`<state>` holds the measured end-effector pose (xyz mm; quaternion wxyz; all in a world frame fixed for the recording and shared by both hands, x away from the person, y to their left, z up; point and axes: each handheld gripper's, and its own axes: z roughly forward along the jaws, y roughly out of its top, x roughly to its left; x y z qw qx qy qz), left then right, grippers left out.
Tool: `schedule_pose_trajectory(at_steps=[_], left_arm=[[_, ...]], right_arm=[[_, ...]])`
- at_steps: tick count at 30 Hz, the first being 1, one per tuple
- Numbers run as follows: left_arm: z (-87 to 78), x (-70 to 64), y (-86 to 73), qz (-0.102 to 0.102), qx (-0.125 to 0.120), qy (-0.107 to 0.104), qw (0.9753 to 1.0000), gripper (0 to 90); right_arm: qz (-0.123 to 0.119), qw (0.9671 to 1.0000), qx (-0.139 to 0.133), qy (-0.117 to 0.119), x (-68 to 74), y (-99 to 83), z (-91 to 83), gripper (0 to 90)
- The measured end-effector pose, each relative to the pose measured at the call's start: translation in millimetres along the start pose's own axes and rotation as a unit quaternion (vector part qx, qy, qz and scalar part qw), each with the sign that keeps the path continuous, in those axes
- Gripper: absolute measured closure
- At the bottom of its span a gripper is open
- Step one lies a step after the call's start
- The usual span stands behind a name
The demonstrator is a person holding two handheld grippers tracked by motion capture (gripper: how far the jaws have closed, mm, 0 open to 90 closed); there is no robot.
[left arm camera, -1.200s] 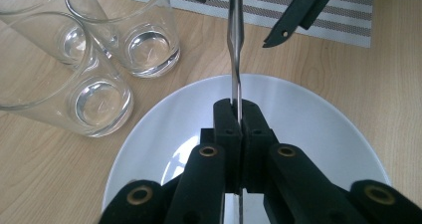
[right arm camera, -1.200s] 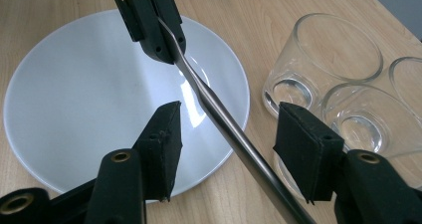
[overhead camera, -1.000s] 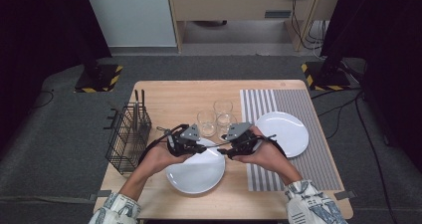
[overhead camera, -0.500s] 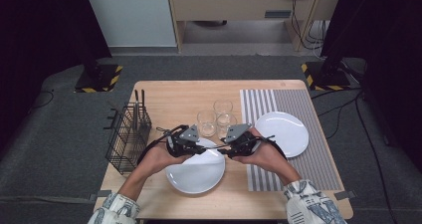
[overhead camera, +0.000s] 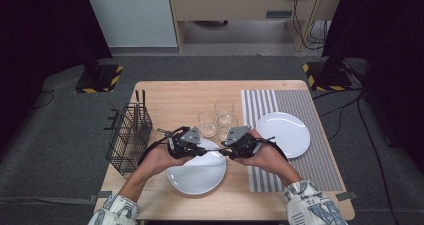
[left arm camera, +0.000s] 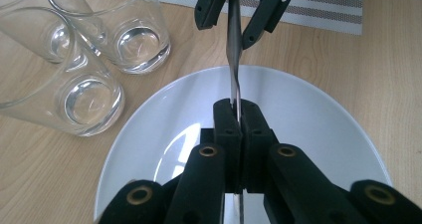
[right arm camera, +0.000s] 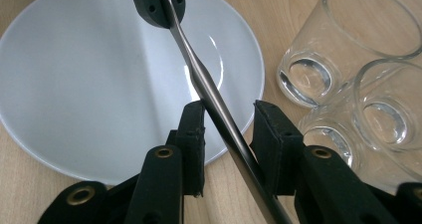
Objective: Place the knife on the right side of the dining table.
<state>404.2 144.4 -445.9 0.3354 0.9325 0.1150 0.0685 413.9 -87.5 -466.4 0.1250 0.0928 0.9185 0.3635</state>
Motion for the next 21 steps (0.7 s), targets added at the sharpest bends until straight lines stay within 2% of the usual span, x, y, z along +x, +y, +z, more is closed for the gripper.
schedule_pose_trajectory(at_steps=[6,15,21], left_arm=[[1.8,0.2,-1.7,0.0,0.003,0.001,1.0,86.3],[4.1,1.2,-2.0,0.015,0.017,0.004,0.9997,80.3],[5.8,0.3,-2.8,0.024,0.022,0.005,0.9995,77.8]], right_arm=[[-0.014,0.9998,0.011,0.01,3.2,-1.1,2.0,72.6],[-0.032,0.9986,0.025,0.034,9.5,-1.6,4.6,80.8],[-0.033,0.9976,0.034,0.051,12.3,-1.6,5.9,82.8]])
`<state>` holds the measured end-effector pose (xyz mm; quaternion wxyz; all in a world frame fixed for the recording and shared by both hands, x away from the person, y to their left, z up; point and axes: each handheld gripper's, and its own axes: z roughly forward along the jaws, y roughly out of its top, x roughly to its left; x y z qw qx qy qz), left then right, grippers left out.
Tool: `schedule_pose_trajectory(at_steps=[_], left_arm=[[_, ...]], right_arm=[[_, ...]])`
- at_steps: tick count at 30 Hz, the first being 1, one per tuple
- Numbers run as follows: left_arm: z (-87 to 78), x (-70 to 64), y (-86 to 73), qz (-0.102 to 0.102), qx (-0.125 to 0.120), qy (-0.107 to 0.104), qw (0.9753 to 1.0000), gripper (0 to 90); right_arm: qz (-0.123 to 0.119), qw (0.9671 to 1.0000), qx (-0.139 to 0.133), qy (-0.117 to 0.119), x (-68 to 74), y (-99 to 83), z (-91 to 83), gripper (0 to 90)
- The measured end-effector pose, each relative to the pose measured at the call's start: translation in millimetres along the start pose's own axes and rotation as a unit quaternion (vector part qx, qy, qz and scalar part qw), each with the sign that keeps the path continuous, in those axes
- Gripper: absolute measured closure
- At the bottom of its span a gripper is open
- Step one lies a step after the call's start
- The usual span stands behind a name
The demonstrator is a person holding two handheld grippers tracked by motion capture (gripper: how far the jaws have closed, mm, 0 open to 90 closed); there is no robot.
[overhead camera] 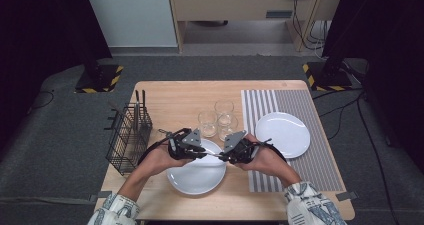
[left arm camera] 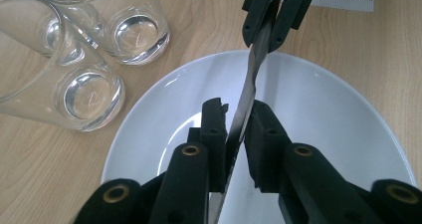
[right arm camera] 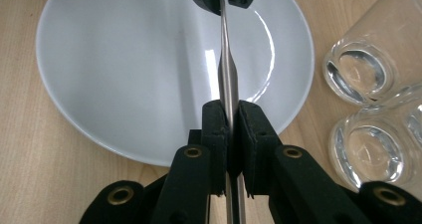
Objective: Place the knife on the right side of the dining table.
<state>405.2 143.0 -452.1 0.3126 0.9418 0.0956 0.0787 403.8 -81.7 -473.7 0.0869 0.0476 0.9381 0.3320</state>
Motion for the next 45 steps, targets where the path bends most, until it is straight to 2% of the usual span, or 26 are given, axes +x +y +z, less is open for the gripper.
schedule_pose_trajectory(at_steps=[4,8,22,25,32,38,45], left_arm=[[0.7,0.3,-0.6,0.004,0.001,-0.002,1.0,77.0],[-0.5,1.6,-0.6,0.001,-0.001,0.002,1.0,75.6],[-2.7,3.0,0.4,-0.004,-0.016,0.022,0.9996,66.2],[-4.4,3.7,0.4,-0.007,-0.022,0.028,0.9993,62.8],[-6.9,3.9,1.1,-0.008,-0.037,0.046,0.9982,48.6],[-10.7,3.3,2.3,-0.02,-0.062,0.07,0.9955,31.4],[-20.6,0.4,3.5,-0.043,-0.098,0.105,0.9887,12.7]], right_arm=[[-0.001,1.0,0.004,0.005,1.6,0.2,0.6,83.2],[0.0,1.0,0.0,-0.002,2.4,0.6,0.1,83.4],[0.006,0.9999,0.0,-0.009,2.2,0.5,-2.7,83.6],[0.006,0.9999,-0.001,-0.013,1.8,0.9,-2.6,83.6],[0.007,0.9999,0.003,-0.012,2.3,1.0,-1.0,83.7],[0.011,0.9997,0.003,-0.021,0.3,0.2,-2.0,83.6],[0.033,0.9989,0.0,-0.033,-4.5,-4.9,-2.6,83.6]])
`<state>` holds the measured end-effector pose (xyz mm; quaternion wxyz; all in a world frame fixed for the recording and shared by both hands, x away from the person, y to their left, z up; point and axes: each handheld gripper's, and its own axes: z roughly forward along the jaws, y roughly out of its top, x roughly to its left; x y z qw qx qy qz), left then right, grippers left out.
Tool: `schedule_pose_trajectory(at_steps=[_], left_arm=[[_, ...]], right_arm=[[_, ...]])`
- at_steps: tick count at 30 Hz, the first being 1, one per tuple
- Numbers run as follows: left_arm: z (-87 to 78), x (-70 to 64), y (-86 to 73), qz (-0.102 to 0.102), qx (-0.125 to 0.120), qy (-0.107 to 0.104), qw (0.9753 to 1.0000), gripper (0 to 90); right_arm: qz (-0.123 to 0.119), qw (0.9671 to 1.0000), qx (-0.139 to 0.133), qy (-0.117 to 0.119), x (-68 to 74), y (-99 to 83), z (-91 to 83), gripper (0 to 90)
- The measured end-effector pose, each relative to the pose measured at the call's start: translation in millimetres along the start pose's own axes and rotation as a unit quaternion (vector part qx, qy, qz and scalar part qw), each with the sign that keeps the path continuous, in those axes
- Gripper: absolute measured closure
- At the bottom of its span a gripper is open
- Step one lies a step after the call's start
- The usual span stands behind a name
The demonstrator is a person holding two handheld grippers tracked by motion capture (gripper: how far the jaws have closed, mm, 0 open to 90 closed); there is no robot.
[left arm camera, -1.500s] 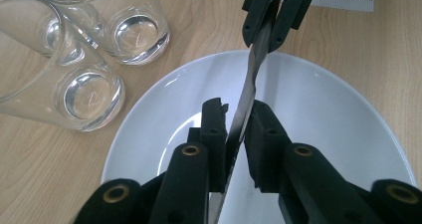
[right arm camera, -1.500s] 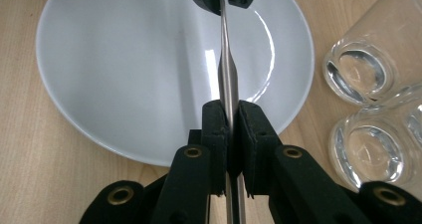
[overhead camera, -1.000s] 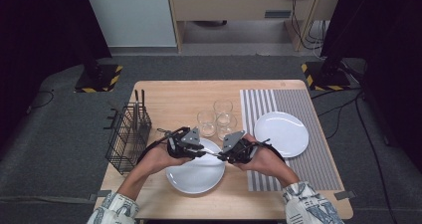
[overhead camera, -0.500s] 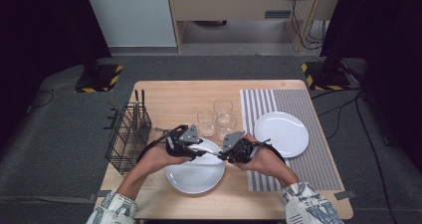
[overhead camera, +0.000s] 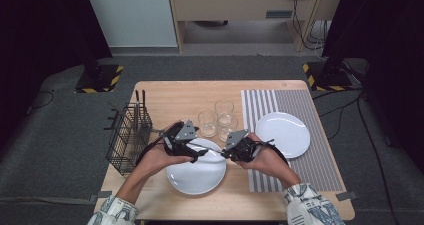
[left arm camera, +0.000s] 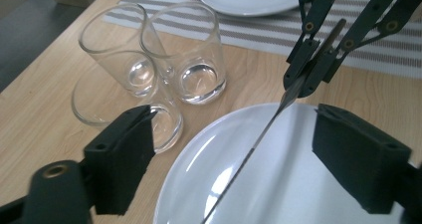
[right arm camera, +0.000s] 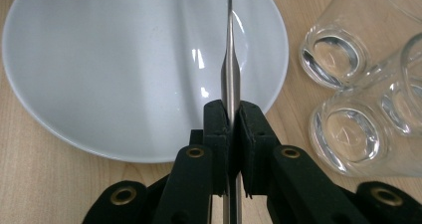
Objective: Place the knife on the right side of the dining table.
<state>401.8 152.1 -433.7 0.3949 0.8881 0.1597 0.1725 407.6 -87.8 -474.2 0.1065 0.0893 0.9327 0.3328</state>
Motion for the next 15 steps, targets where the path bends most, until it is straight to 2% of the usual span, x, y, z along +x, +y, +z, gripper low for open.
schedule_pose_trajectory(at_steps=[3,5,7,12,15], left_arm=[[-7.0,-3.2,-0.7,-0.019,-0.021,0.019,0.9994,8.9],[-11.3,-5.4,-2.8,-0.037,-0.045,0.024,0.998,6.9],[-14.8,-7.8,-4.4,-0.044,-0.055,0.031,0.9971,5.4],[-19.8,-11.8,-5.9,-0.047,-0.053,0.045,0.9965,4.6],[-21.4,-11.5,-8.7,-0.058,-0.059,0.05,0.9954,5.1]], right_arm=[[0.01,0.9999,0.001,-0.009,-1.6,-3.6,-0.1,83.6],[0.017,0.9998,0.0,-0.013,-2.1,-5.8,-0.9,83.6],[0.022,0.9997,-0.001,-0.015,-2.6,-7.8,-1.6,83.6],[0.028,0.9993,0.001,-0.023,-4.4,-10.9,-3.7,83.6],[0.033,0.9991,-0.001,-0.025,-5.8,-12.0,-5.0,83.6]])
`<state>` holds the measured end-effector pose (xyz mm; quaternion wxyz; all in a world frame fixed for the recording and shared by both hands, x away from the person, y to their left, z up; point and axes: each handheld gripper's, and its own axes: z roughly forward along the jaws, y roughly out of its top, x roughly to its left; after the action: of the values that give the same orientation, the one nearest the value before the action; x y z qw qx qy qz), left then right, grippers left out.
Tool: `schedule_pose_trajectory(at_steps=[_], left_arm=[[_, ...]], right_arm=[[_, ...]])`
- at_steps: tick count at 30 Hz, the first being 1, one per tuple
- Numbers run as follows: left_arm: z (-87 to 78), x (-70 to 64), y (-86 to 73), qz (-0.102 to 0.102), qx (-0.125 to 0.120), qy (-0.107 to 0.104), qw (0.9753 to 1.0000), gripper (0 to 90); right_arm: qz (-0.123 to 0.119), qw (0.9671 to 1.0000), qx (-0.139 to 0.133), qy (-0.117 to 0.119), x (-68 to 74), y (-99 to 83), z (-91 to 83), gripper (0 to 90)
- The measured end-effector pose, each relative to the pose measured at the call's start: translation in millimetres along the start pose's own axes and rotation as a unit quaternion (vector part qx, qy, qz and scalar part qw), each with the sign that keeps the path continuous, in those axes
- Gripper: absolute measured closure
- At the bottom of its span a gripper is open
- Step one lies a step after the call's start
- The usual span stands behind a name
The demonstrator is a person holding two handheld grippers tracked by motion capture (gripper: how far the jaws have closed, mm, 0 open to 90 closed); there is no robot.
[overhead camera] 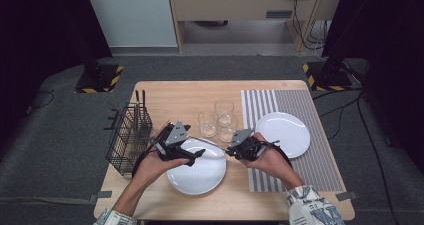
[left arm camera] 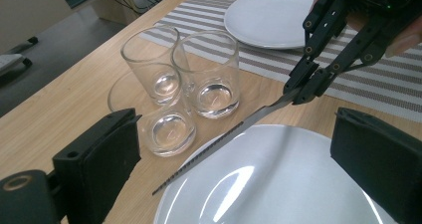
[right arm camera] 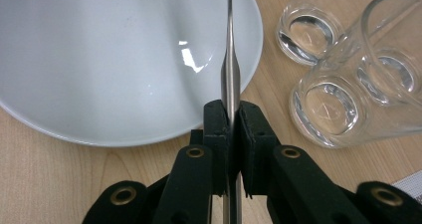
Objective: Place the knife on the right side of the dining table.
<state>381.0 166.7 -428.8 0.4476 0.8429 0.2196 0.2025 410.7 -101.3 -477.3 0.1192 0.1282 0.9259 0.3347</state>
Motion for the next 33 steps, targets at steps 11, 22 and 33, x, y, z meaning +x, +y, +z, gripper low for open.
schedule_pose_trajectory(at_steps=[11,22,33], left_arm=[[0.5,2.9,-13.2,-0.019,0.008,0.014,0.9997,4.8],[5.4,3.9,-24.4,-0.022,0.023,0.019,0.9993,4.6],[13.0,3.2,-32.1,-0.017,0.039,0.014,0.999,4.3]], right_arm=[[0.016,0.9998,-0.005,-0.007,-2.9,-7.2,-5.1,83.6],[0.03,0.9993,-0.018,-0.016,-5.3,-17.0,-16.5,83.6],[0.036,0.9989,-0.022,-0.018,-7.1,-20.1,-20.9,83.6]])
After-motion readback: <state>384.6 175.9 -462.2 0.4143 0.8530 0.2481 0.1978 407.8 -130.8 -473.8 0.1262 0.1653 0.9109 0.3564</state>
